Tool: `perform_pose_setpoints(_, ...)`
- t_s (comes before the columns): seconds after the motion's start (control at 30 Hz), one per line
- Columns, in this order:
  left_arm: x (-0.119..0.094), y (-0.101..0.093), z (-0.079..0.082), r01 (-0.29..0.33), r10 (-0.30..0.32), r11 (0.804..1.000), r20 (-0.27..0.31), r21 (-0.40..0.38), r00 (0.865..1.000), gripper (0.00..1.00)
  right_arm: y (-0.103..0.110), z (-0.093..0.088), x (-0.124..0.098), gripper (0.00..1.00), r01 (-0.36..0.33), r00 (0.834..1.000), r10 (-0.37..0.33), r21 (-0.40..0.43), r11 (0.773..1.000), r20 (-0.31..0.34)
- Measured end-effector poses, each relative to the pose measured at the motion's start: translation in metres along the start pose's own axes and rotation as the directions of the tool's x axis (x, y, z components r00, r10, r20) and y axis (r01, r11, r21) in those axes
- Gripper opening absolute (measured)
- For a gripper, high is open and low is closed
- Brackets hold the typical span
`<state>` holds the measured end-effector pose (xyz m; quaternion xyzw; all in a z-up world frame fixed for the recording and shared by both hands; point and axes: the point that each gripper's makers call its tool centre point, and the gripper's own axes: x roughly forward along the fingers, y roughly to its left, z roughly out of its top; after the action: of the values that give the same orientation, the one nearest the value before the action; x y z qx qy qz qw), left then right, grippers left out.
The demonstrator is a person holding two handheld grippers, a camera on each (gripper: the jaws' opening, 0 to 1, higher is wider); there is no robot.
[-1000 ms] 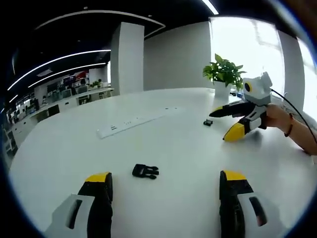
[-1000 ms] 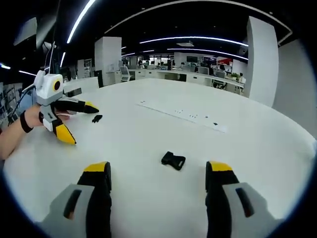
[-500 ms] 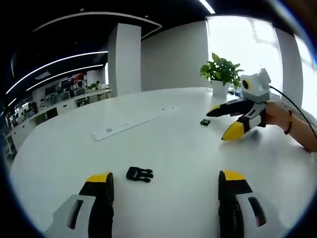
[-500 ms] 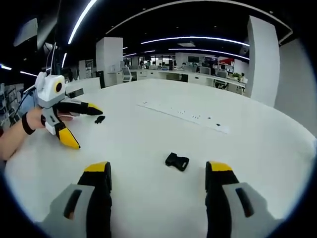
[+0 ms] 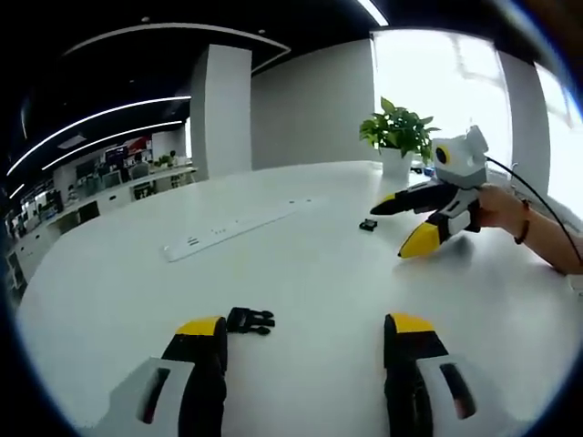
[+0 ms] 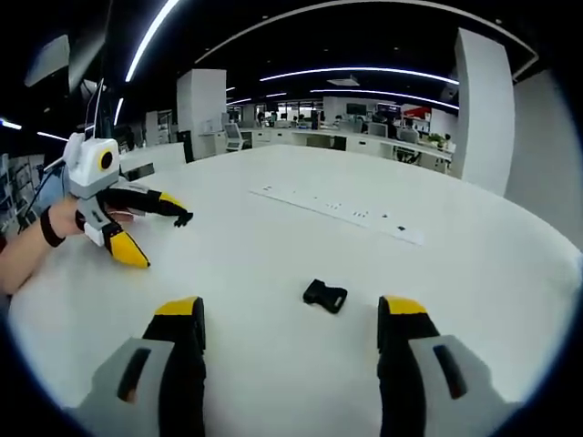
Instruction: Snap the two parts of the plastic buckle together until the buckle closes and remains connected.
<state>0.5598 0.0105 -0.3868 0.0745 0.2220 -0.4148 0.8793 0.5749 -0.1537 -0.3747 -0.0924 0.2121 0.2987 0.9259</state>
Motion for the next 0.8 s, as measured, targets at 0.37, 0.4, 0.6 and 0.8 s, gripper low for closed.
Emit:
perform_pose_setpoints(0.37, -0.001, -0.004, 0.000, 0.032, -0.032, 0.999, -0.005, 0.017, 0.999, 0.59, 0.002, -0.002, 0.000, 0.77, -0.004, 1.000, 0.004, -0.003, 1.000, -0.005)
perform_pose_setpoints(0.4, -0.001, -0.005, -0.001, 0.038, -0.038, 0.999, -0.007, 0.019, 0.999, 0.59, 0.002, -0.002, 0.000, 0.77, -0.003, 1.000, 0.003, -0.003, 1.000, -0.006)
perform_pose_setpoints(0.6, -0.001, -0.014, -0.002, 0.085, -0.084, 0.995, -0.012, 0.054, 0.996, 0.56, 0.001, -0.002, 0.000, 0.77, -0.003, 1.000, 0.003, -0.005, 1.000, -0.010)
perform_pose_setpoints(0.8, 0.001, -0.029, -0.001, 0.144, -0.142, 0.985, -0.021, 0.091, 0.990, 0.52, 0.001, -0.004, 0.000, 0.77, -0.003, 1.000, 0.003, -0.008, 1.000, -0.015)
